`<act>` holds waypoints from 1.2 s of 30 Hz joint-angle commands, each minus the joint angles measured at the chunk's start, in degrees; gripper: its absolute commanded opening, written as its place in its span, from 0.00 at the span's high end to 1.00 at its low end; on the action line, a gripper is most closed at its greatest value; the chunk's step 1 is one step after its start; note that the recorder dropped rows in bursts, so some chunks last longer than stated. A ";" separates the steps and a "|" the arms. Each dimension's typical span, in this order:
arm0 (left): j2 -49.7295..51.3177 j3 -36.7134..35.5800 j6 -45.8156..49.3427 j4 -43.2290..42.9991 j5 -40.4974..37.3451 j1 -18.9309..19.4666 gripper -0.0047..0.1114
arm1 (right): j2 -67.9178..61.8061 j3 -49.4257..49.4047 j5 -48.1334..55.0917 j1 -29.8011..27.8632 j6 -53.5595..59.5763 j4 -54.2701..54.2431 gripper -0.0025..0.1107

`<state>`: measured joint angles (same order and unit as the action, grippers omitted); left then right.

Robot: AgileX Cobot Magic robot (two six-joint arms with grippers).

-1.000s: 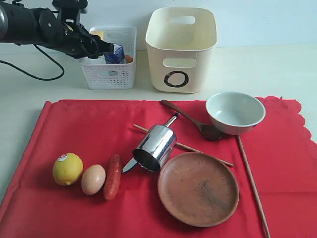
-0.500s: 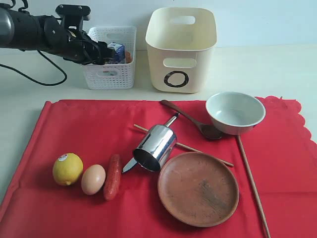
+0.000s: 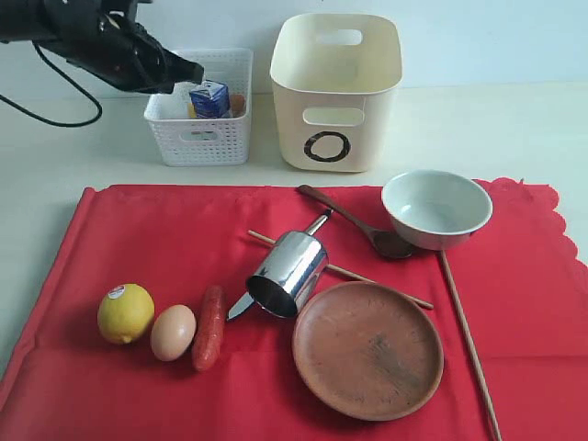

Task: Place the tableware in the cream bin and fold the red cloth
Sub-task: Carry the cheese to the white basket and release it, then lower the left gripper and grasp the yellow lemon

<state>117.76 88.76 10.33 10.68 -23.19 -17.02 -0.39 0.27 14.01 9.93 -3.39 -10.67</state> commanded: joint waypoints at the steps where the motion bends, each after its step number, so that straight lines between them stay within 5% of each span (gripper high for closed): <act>1: -6.87 0.10 1.05 -0.92 -10.52 0.04 0.96 | 0.39 -0.27 -0.26 -0.01 0.36 0.08 0.98; 13: -13.74 -3.32 1.84 -2.76 -37.11 -0.23 0.96 | 0.39 -0.27 -0.26 -0.01 0.36 0.08 0.98; 22: -19.76 -22.65 2.12 1.26 -31.23 -0.22 0.96 | 0.39 -0.27 -0.26 -0.01 0.36 0.08 0.98; 29: -24.52 -35.20 9.91 15.83 -30.04 -0.57 0.96 | 0.39 -0.27 -0.26 -0.01 0.36 0.08 0.98; 36: -24.88 -41.21 12.05 17.83 -26.97 -3.05 0.96 | 0.39 -0.27 -0.26 -0.01 0.36 0.08 0.98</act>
<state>93.50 48.63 21.60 27.78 -51.72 -18.95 -0.39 0.27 14.01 9.93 -3.39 -10.67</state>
